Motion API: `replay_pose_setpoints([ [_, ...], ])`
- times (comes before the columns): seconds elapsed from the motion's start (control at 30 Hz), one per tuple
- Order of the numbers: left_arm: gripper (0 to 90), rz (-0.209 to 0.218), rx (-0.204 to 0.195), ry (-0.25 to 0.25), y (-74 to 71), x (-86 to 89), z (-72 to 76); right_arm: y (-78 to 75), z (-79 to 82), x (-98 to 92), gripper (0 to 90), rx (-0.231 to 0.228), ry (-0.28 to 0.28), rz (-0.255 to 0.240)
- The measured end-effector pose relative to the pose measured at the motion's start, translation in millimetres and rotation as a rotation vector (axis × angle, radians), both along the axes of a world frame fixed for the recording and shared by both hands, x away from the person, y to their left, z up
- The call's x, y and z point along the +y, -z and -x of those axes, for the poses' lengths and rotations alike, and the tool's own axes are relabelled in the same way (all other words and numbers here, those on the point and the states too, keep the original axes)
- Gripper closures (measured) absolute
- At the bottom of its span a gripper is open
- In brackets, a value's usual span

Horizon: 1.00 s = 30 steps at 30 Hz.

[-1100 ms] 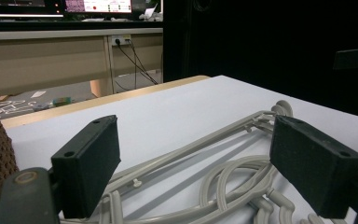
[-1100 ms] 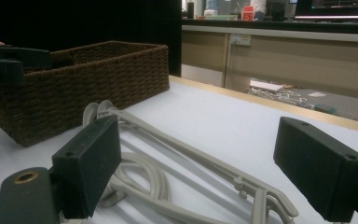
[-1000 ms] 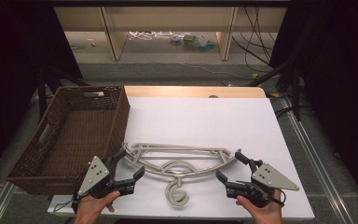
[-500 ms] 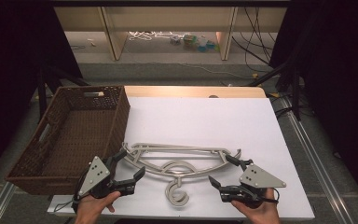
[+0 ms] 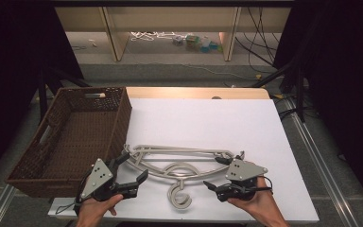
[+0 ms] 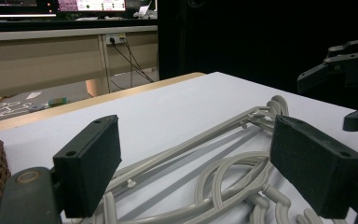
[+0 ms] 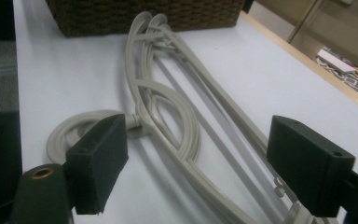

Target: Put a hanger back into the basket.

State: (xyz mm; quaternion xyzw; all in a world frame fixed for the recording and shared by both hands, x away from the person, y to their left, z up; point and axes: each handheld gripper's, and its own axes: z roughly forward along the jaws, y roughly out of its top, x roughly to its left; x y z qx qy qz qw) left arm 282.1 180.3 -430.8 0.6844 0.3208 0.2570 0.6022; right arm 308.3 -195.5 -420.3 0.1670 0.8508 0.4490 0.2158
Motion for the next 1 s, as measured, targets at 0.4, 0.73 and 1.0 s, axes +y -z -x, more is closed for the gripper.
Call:
replay_pose_setpoints([
  [0.4, 15.8, -0.005, 0.001, 0.000, 0.2, 0.5, -0.3, 13.6, -29.7, 26.3, 36.5, 0.031, -0.138, 0.314],
  [0.73, 15.9, 0.001, -0.005, 0.007, 1.3, -0.4, -1.2, 29.8, -45.0, 42.1, 51.9, 0.066, -0.194, 0.496],
  [1.0, 16.0, -0.032, 0.000, 0.009, 0.9, -0.8, -0.7, 36.3, -51.2, 43.6, 63.7, 0.056, -0.221, 0.562],
])
